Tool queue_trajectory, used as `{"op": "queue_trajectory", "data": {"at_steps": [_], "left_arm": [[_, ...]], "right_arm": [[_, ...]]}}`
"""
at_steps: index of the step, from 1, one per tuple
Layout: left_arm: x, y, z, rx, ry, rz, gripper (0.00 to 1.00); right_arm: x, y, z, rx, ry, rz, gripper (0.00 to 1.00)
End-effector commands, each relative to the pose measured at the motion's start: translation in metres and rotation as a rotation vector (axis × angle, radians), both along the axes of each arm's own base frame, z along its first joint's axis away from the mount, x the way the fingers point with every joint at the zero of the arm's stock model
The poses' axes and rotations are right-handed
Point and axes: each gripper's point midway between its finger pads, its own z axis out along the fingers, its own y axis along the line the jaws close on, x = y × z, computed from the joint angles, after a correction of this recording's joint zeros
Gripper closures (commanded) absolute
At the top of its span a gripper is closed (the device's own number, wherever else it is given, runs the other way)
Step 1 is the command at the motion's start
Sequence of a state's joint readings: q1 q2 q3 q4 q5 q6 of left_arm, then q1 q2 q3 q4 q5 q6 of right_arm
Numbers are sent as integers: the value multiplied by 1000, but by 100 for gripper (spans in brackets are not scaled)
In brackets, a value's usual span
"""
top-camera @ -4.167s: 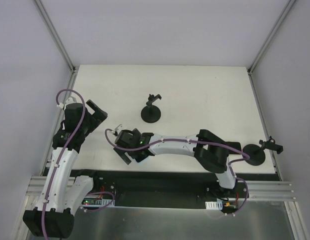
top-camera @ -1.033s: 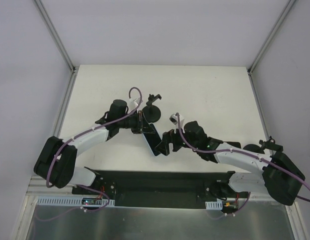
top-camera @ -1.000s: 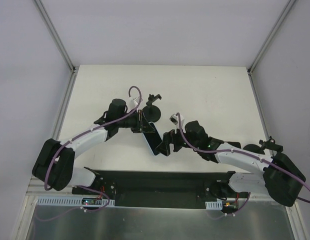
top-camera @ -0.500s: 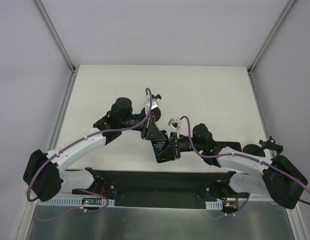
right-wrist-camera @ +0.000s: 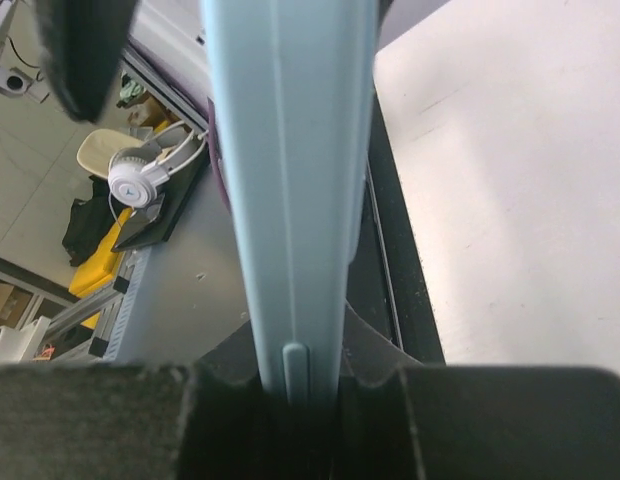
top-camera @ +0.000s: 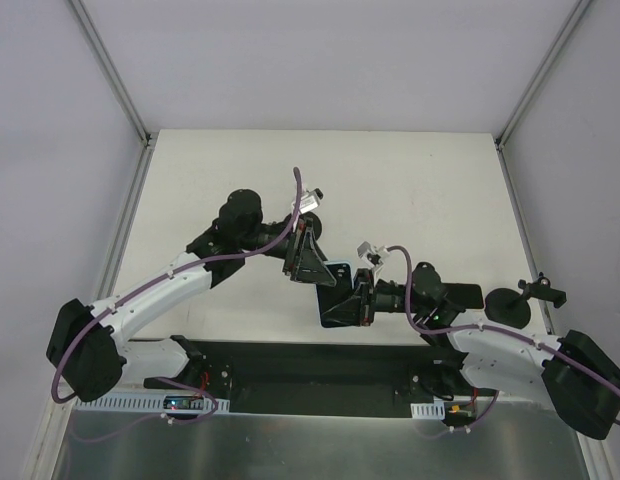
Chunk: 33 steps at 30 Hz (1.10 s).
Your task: Place the phone on the phone stand
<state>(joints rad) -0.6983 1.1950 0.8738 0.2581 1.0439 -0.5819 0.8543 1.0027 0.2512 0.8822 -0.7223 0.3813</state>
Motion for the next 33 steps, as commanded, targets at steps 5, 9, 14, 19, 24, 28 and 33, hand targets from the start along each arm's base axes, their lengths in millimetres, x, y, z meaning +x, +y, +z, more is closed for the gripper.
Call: {"op": "queue_trajectory", "data": {"at_steps": [5, 9, 14, 19, 24, 28, 33], "left_arm": [[-13, -12, 27, -80, -28, -65, 71], [-18, -20, 29, -81, -34, -84, 73], [-24, -22, 32, -92, -66, -97, 67], [-22, -20, 40, -103, -112, -68, 94], [7, -10, 43, -25, -238, 166, 100], [56, 26, 55, 144, -423, 502, 100], [90, 106, 88, 234, -539, 946, 100]], "right_arm": [[6, 0, 45, 137, -94, -29, 99], [6, 3, 47, 135, -91, -19, 99], [8, 3, 52, 143, -93, -26, 99], [9, 6, 51, 134, -76, -18, 99], [23, 8, 32, 17, -17, -87, 33], [61, -13, 17, -147, -92, -346, 4], [108, -52, 27, -282, -195, -645, 4]]}}
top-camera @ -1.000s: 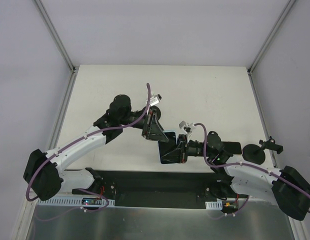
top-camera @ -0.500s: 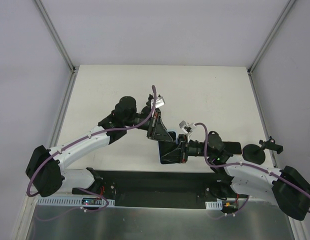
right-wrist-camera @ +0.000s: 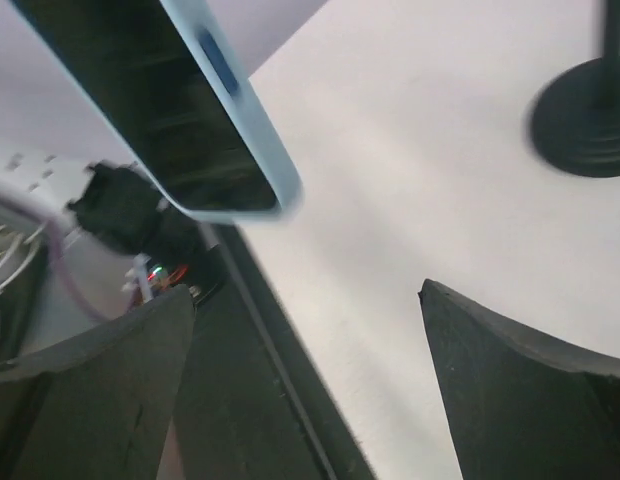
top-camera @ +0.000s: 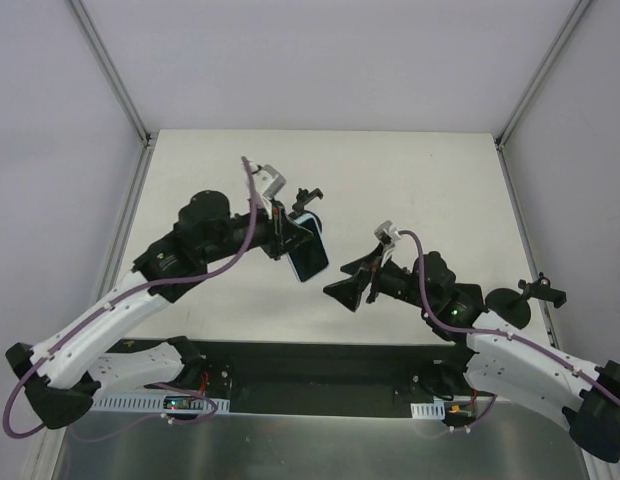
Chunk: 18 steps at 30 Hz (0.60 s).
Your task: Place the phone on the phone stand
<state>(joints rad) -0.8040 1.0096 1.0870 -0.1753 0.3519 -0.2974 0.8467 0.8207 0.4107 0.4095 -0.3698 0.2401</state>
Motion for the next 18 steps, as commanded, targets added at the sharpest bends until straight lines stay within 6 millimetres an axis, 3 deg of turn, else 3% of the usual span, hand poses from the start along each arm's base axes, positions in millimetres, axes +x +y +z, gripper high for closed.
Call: {"op": "queue_trajectory", "data": {"at_steps": [1, 3, 6, 8, 10, 11, 12, 13, 14, 15, 16, 17, 18], "left_arm": [[43, 96, 44, 47, -220, 518, 100], [36, 121, 60, -5, -263, 592, 100], [27, 132, 59, -22, -284, 597, 100], [16, 123, 51, -16, -282, 515, 100], [7, 121, 48, -23, -276, 471, 100], [3, 123, 46, -22, -272, 459, 100], [-1, 121, 44, -22, -267, 440, 100], [-2, 121, 40, -20, -256, 434, 100], [-5, 122, 39, -25, -255, 427, 100], [-7, 122, 34, -17, -249, 419, 100], [-8, 122, 33, -21, -244, 418, 100], [-9, 123, 34, -25, -245, 419, 100], [-10, 123, 32, -24, -242, 419, 100]], "right_arm": [[69, -51, 13, -193, -156, -416, 4], [91, -65, 23, -268, -248, -513, 4], [124, -72, 48, -372, -362, -580, 3], [136, -54, 62, -390, -407, -503, 1], [153, -43, 56, -442, -429, -446, 8], [161, -38, 74, -427, -448, -448, 20], [171, -39, 76, -438, -445, -450, 26], [175, -27, 67, -437, -422, -385, 30], [182, -21, 84, -404, -432, -376, 38], [188, -19, 85, -401, -416, -363, 40], [192, -8, 73, -416, -389, -312, 45], [200, -3, 92, -399, -403, -316, 48], [203, 4, 73, -435, -358, -282, 51]]}}
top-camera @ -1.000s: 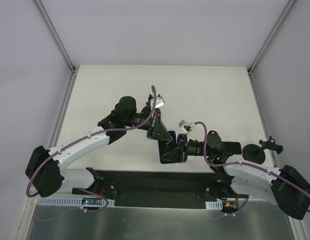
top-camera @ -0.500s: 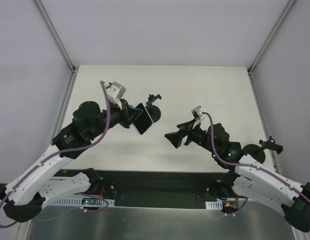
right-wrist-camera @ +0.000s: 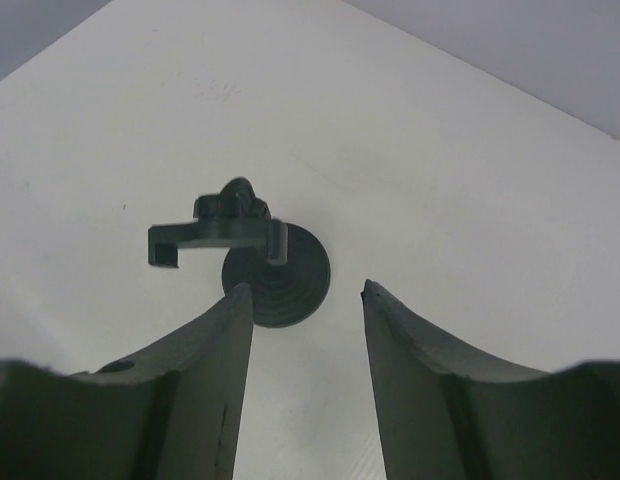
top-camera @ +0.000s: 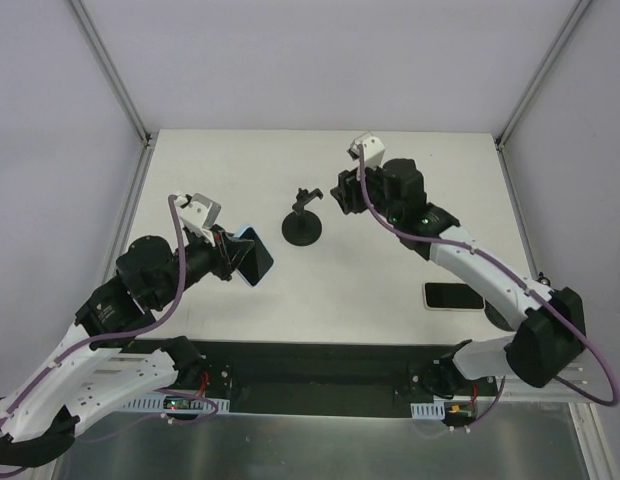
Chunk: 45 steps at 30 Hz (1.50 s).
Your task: Place the phone on the phone stand
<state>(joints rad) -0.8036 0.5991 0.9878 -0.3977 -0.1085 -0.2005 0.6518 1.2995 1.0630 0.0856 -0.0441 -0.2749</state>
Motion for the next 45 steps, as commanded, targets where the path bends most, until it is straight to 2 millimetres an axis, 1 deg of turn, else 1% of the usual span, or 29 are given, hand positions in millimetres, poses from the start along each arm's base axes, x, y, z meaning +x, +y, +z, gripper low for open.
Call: {"op": "queue_trajectory", "data": {"at_steps": [1, 3, 5, 6, 7, 9, 11, 12, 14, 15, 17, 19, 20, 21, 23, 26, 29, 32, 33, 36, 37, 38, 39, 40, 41, 42, 43, 44, 45], "left_arm": [[-7, 2, 20, -67, -56, -19, 100], [-7, 3, 20, -67, -63, -18, 100], [-8, 3, 21, -58, -72, -24, 100], [-8, 4, 22, -54, -81, -27, 100], [-8, 4, 23, -53, -85, -27, 100], [-8, 4, 22, -50, -85, -29, 100], [-9, 5, 23, -55, -91, -27, 100], [-9, 6, 22, -52, -90, -26, 100], [-9, 6, 22, -55, -93, -23, 100], [-9, 6, 22, -56, -92, -24, 100], [-9, 4, 21, -54, -90, -30, 100], [-8, 3, 19, -51, -84, -32, 100], [-8, 3, 18, -49, -82, -33, 100], [-8, 2, 18, -50, -81, -36, 100], [-9, 1, 18, -50, -81, -43, 100], [-8, 0, 16, -49, -76, -45, 100], [-8, -4, 12, -47, -63, -57, 100], [-7, -8, 7, -42, -48, -64, 100], [-6, -9, 6, -40, -47, -67, 100], [-3, -16, -1, -26, -33, -84, 100], [-2, -22, -5, -17, -27, -104, 100], [-3, -27, -7, -12, -21, -129, 100], [-3, -32, -6, -11, -25, -148, 100], [-1, -40, -11, 0, -12, -173, 100], [-3, -48, -4, -15, -26, -221, 100], [-6, -55, 0, -24, -31, -259, 100], [-5, -65, -2, -21, -29, -298, 100], [-12, -78, 13, -57, -85, -385, 100], [-15, -85, 17, -67, -108, -428, 100]], "right_arm": [[11, 28, 8, -23, 50, 126, 52], [16, 35, 0, -27, 79, 132, 52], [18, 38, -8, -44, 101, 130, 52], [24, 38, -12, -59, 108, 110, 52], [24, 39, -13, -65, 112, 109, 52], [24, 42, -21, -76, 124, 126, 55], [26, 44, -24, -86, 127, 132, 60], [28, 45, -29, -96, 136, 128, 61], [30, 47, -29, -105, 130, 132, 63], [33, 48, -33, -112, 137, 129, 62], [36, 51, -32, -113, 133, 132, 62], [39, 53, -38, -129, 143, 135, 62], [41, 54, -34, -130, 140, 134, 62], [44, 54, -39, -140, 145, 130, 63], [48, 56, -38, -146, 140, 132, 64], [51, 60, -35, -160, 133, 142, 68], [54, 61, -37, -170, 138, 143, 74], [48, 65, -35, -168, 132, 178, 89], [47, 65, -37, -174, 134, 178, 99], [37, 62, -34, -175, 132, 171, 99], [30, 61, -39, -182, 147, 168, 99], [26, 56, -33, -160, 151, 138, 99], [21, 54, -32, -150, 162, 125, 99], [13, 51, -40, -156, 192, 115, 99], [6, 47, -32, -140, 188, 95, 99], [1, 46, -32, -130, 200, 77, 99], [-7, 48, -34, -133, 208, 72, 99], [-15, 45, -36, -132, 213, 68, 99], [-20, 46, -38, -118, 229, 70, 99]]}}
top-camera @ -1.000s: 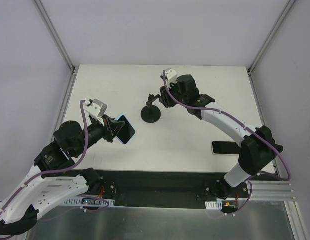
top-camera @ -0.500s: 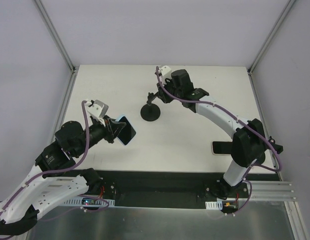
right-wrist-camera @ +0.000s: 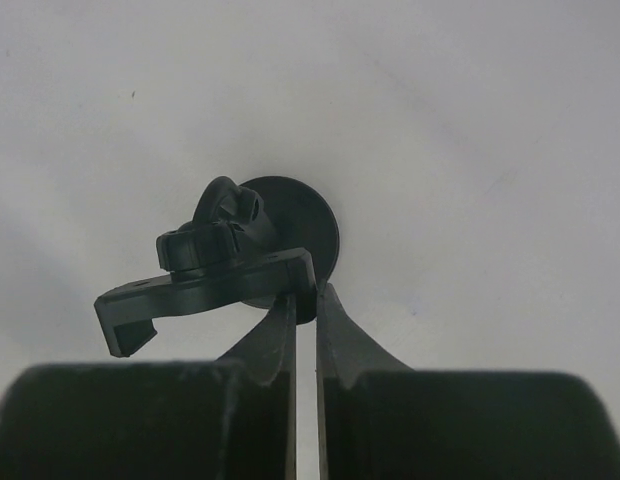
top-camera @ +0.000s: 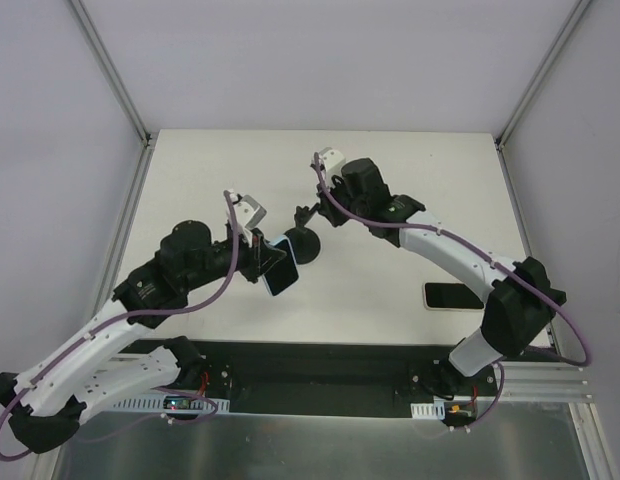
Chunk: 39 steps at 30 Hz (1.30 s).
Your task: Place the phone on the phone stand
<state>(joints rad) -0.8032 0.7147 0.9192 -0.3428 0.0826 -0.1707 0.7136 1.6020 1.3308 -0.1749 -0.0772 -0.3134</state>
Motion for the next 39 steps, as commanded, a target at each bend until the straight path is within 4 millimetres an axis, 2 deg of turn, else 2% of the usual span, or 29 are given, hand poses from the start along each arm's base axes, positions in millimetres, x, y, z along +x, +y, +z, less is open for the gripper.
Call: {"op": "queue_trajectory", "data": {"at_steps": [1, 2, 3, 5, 6, 13, 15, 16, 18, 22, 24, 25, 27, 28, 30, 39], "left_arm": [[-12, -50, 66, -191, -204, -280, 100], [-14, -57, 68, -197, -246, -329, 100], [-24, -66, 86, -249, -330, -420, 100], [-30, -80, 81, -230, -418, -543, 100], [-37, -84, 91, -258, -487, -606, 100], [-25, -111, 66, -139, -625, -768, 100], [-14, -114, 55, -124, -628, -814, 100], [-18, -114, 58, -139, -634, -871, 100], [2, -111, 50, -131, -598, -869, 100], [22, -111, 51, -130, -618, -885, 100], [32, -111, 43, -121, -589, -899, 100], [36, -112, 48, -127, -591, -908, 100], [39, -113, 39, -143, -524, -954, 100], [43, -113, 43, -145, -523, -956, 100], [45, -114, 37, -146, -499, -968, 100], [61, -110, 16, -94, -459, -925, 100]], "right_arm": [[-34, 0, 22, 86, 24, -40, 99], [-38, 1, 20, 94, 40, -31, 99], [-39, 2, 19, 101, 52, -30, 99], [-44, 3, 17, 103, 69, -12, 99], [-46, 2, 15, 101, 73, -5, 99], [-54, 1, 19, 129, 54, 44, 99], [-59, 6, 22, 151, 51, 88, 99], [-61, 5, 20, 154, 54, 100, 99], [-63, 8, 22, 173, 58, 130, 99], [-66, 8, 23, 191, 72, 161, 99], [-67, 8, 22, 195, 76, 171, 99], [-66, 8, 24, 198, 70, 172, 99], [-67, 8, 23, 202, 74, 180, 99], [-67, 8, 22, 201, 77, 181, 99], [-68, 9, 22, 203, 77, 187, 99], [-68, 12, 21, 215, 86, 197, 99]]}}
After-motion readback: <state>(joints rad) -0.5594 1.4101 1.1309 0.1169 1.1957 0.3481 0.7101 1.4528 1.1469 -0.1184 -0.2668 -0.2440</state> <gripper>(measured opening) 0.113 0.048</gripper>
